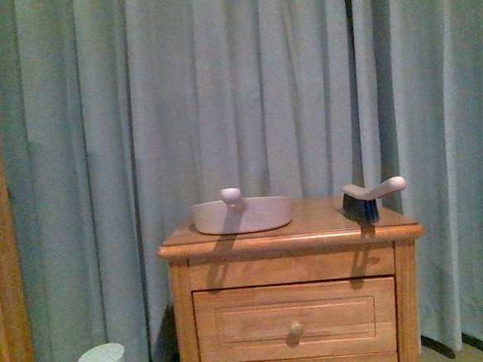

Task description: Clean up trash

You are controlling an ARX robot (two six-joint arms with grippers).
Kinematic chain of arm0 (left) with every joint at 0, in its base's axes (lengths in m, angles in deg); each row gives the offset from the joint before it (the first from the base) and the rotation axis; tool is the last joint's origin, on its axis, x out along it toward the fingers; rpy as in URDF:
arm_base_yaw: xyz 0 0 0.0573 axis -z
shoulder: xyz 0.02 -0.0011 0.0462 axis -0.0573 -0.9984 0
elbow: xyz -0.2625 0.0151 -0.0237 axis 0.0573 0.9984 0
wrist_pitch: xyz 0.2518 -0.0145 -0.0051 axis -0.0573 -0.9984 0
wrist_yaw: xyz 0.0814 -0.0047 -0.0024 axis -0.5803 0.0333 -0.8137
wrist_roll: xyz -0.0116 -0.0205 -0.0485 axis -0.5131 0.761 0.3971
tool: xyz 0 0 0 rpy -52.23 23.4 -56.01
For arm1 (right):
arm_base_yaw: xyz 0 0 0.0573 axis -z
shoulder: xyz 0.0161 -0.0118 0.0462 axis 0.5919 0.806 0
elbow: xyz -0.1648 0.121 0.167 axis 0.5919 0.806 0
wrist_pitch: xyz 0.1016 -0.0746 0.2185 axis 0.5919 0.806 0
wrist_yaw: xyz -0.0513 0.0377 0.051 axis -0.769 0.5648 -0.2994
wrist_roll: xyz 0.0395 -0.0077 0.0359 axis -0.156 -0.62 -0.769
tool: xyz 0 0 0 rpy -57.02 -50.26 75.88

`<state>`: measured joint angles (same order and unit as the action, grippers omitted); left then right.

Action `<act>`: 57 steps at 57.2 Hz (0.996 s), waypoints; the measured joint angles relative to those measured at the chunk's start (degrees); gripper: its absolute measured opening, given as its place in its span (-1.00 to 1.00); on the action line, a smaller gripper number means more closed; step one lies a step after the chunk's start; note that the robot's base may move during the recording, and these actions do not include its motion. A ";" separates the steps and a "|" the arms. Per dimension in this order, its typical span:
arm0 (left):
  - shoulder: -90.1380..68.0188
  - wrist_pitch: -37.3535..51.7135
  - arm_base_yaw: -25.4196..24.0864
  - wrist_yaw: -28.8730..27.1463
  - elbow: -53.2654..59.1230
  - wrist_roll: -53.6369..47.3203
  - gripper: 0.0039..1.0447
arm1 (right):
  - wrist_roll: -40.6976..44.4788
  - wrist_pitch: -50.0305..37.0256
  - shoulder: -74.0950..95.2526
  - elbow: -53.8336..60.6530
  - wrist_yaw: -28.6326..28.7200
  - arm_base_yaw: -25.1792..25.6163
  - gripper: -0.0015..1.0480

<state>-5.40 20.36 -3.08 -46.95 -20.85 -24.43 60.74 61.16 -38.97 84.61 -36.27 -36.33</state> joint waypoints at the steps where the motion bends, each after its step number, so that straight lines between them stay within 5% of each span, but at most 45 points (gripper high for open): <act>1: 0.00 0.00 0.00 0.00 0.00 -0.02 0.86 | 0.00 -0.02 0.00 0.00 0.00 0.00 0.86; 57: 0.00 0.00 0.00 0.02 0.00 0.00 0.86 | 0.00 0.00 0.00 0.00 0.00 0.00 0.86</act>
<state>-5.40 20.36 -3.08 -46.92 -20.85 -24.43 60.74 61.16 -38.97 84.61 -36.27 -36.33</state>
